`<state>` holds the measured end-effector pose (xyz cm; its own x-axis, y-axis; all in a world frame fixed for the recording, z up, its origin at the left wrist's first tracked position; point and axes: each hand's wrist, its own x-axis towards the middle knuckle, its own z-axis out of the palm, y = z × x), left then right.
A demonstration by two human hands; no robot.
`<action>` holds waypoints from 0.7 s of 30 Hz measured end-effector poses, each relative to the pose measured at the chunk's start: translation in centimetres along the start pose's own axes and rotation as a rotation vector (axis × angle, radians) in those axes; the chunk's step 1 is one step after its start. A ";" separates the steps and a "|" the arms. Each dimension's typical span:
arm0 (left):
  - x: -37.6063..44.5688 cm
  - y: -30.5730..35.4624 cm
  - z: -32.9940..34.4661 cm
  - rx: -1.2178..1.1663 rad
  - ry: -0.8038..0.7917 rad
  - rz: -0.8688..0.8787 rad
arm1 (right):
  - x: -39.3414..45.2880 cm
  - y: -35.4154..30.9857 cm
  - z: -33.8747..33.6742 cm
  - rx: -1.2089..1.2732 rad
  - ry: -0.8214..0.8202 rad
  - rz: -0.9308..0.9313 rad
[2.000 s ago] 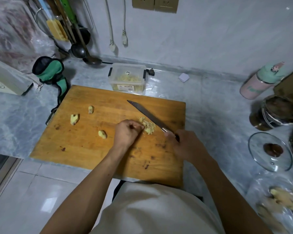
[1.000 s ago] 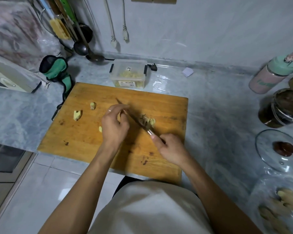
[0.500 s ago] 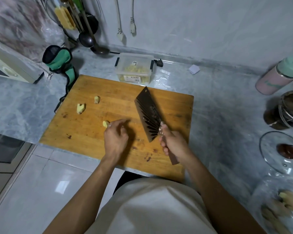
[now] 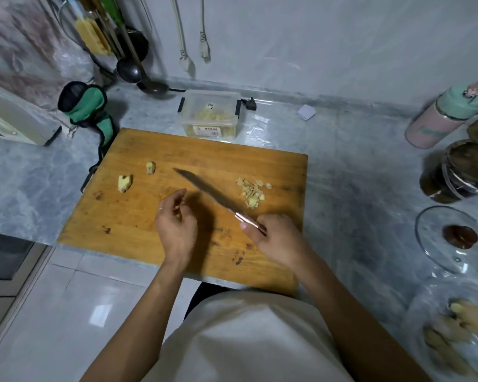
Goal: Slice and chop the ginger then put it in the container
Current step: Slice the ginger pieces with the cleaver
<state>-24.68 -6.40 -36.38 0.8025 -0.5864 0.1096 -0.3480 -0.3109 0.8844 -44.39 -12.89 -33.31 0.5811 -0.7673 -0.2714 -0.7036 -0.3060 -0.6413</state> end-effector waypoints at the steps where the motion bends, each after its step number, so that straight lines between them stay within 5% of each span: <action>1: -0.1 0.0 -0.3 0.020 0.039 0.031 | -0.1 0.0 -0.1 -0.081 -0.006 -0.021; 11: -1.3 -1.0 -1.1 0.093 0.079 0.120 | -0.9 1.0 -0.7 -0.399 0.060 -0.061; 21: 0.2 -5.8 -3.0 0.208 0.032 0.024 | 0.6 -0.6 0.5 -0.102 0.019 -0.021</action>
<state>-21.06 -2.47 -40.09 0.8066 -0.5727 0.1463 -0.4569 -0.4470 0.7691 -43.44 -12.91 -33.43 0.5888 -0.7705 -0.2442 -0.7299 -0.3771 -0.5701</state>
